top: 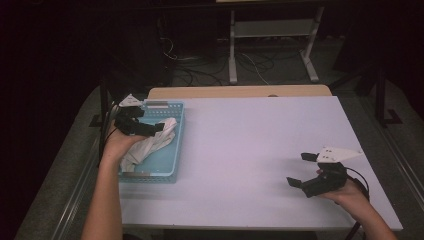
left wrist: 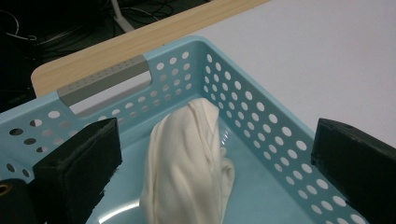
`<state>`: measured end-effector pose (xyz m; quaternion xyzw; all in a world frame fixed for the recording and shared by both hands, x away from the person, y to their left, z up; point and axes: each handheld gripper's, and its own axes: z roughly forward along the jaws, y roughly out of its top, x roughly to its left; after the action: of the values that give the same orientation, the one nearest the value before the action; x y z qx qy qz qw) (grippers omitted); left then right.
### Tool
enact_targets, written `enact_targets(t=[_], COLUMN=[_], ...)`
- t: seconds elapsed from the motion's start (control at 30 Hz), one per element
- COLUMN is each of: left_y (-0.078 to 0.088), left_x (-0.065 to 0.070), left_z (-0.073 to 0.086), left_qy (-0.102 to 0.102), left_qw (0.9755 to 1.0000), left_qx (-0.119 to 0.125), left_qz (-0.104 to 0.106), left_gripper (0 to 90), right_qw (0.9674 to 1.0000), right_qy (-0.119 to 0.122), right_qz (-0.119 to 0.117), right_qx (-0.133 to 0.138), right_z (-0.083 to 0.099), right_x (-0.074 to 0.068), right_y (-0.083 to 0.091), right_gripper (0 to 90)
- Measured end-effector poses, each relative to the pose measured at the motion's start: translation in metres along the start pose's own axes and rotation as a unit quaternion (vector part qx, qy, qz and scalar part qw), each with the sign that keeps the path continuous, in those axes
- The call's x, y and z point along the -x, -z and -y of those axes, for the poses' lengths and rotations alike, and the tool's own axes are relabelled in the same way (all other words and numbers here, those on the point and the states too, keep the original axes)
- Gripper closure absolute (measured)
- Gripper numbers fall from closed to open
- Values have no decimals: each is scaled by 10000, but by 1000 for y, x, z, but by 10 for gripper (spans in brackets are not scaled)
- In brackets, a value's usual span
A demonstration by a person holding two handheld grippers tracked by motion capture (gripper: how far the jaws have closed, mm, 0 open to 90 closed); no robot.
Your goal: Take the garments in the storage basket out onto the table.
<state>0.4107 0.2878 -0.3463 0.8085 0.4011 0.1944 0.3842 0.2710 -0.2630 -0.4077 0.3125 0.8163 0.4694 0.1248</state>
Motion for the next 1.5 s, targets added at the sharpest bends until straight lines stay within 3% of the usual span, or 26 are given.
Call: enact_targets(t=[0.77,1.5], left_y=[-12,-21], left_x=[-5,-16], left_z=[10,23], left_qy=[124,337], left_qw=[9994,9968], left_qx=[-274,-669], left_qz=[-150,-285], left_gripper=[13,121], right_qw=[10000,10000], right_qy=[-8,29], right_qz=[-3,1], right_qx=[-21,-49], right_z=[0,1], right_x=[0,0], right_y=[-1,-2], right_gripper=[0,0])
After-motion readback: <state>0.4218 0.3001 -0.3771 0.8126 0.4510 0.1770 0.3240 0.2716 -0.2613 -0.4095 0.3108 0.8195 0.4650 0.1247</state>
